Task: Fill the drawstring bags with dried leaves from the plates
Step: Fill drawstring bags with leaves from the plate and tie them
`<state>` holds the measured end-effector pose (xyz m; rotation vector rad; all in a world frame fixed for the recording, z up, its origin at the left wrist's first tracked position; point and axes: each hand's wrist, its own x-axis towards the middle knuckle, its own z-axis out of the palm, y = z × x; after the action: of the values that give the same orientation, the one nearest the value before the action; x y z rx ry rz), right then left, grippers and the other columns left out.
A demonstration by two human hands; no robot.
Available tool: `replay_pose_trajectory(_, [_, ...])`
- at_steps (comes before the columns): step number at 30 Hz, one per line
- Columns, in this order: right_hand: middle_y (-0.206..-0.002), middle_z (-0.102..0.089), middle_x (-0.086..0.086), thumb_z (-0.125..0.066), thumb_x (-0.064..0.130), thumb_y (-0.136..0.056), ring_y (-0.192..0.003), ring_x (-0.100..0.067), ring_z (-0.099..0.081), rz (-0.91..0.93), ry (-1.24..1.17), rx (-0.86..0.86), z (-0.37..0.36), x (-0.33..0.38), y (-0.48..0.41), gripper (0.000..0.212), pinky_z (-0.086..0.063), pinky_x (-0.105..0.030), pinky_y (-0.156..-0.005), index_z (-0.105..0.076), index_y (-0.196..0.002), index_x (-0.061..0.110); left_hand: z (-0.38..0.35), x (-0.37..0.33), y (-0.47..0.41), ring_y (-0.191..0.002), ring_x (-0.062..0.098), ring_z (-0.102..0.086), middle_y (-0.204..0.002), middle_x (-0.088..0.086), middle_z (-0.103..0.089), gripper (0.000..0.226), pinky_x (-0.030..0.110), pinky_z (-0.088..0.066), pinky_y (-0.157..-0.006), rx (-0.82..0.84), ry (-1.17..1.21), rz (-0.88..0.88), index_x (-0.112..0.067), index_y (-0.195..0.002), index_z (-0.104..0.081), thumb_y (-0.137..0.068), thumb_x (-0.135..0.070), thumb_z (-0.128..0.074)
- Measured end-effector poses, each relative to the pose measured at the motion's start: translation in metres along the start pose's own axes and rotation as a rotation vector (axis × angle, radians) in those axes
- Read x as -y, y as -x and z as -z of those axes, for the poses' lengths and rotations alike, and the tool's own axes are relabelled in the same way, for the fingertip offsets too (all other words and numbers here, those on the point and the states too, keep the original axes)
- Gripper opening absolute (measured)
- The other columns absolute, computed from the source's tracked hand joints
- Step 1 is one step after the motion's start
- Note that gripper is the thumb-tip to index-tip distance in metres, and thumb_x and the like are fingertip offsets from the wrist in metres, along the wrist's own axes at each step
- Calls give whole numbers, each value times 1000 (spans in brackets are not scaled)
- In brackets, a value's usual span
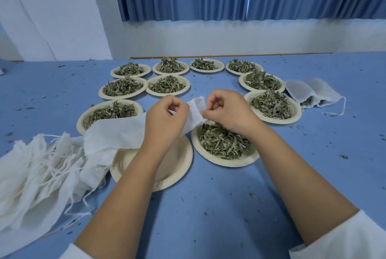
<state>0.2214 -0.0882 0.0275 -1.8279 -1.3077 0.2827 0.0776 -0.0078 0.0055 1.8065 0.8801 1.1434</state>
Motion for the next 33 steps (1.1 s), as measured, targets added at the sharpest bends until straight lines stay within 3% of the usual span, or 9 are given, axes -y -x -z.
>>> replay_pose_trajectory(3, [-63,-57,13,-70,4,-76,-50,1,-47,103,-27,-8,-6,4,2,25,-37,-10,-54,-56,-69,24,-4,1,3,-59,-2,-48,-68,-11,-56,31,10,-36,-57,0,-124,-43,-19,-73,-58,-82,-45,-72])
replay_pose_trajectory(5, [-65,-58,13,-70,3,-76,-52,0,-46,127,-44,8,-8,5,4,27,-39,-11,-55,-57,-70,27,-4,1,3,-60,-3,-49,-69,-9,-58,35,10,-37,-58,2,-156,-52,-18,-75,-59,-79,-51,-73])
replay_pose_trajectory(10, [-66,-61,11,-72,3,-79,-51,3,-48,102,-140,23,-11,5,4,20,-39,-10,-58,-67,-78,22,-2,-1,1,-61,-6,-52,-69,-12,-61,21,7,-38,-57,71,-101,-2,-21,-76,-65,-80,-38,-76])
replay_pose_trajectory(15, [-74,-63,7,-76,17,-83,-59,1,-47,92,-151,60,-9,1,3,13,-41,-12,-62,-76,-95,22,3,0,-3,-56,-4,-51,-59,-18,-60,15,7,-38,-54,126,18,114,-26,-70,-70,-85,-24,-72])
replay_pose_trajectory(19, [-72,-66,7,-74,16,-84,-55,3,-49,23,-27,96,-5,-6,-2,10,-38,-10,-59,-78,-93,18,5,2,-3,-55,-2,-53,-58,-15,-60,12,13,-39,-54,13,-132,65,-27,-72,-69,-84,-23,-68])
replay_pose_trajectory(23, [-73,-62,12,-71,18,-84,-55,9,-49,61,62,113,2,-9,-2,4,-35,-10,-57,-70,-85,22,-1,-1,2,-63,5,-55,-62,-12,-59,7,23,-38,-61,17,-320,-11,-28,-80,-68,-87,-28,-66])
replay_pose_trajectory(26, [-82,-58,12,-66,21,-82,-58,11,-47,56,170,99,18,-11,-4,11,-35,-19,-60,-57,-87,23,-4,-4,5,-66,11,-54,-63,-12,-58,9,26,-34,-61,12,-436,-88,-27,-89,-71,-91,-31,-62])
replay_pose_trajectory(30, [-103,-55,14,-79,52,-69,-84,2,-55,-62,313,388,31,-15,4,40,-43,-24,-73,-59,-100,36,-6,-4,6,-70,15,-54,-69,-10,-59,14,27,-34,-60,-15,-538,-183,-26,-94,-73,-92,-31,-60])
replay_pose_trajectory(33, [-108,-50,15,-81,55,-65,-96,-4,-51,-47,424,466,24,-15,8,53,-43,-26,-81,-59,-111,42,-12,-3,7,-66,9,-54,-61,-15,-55,14,23,-36,-58,31,-465,-132,-30,-95,-73,-91,-35,-62])
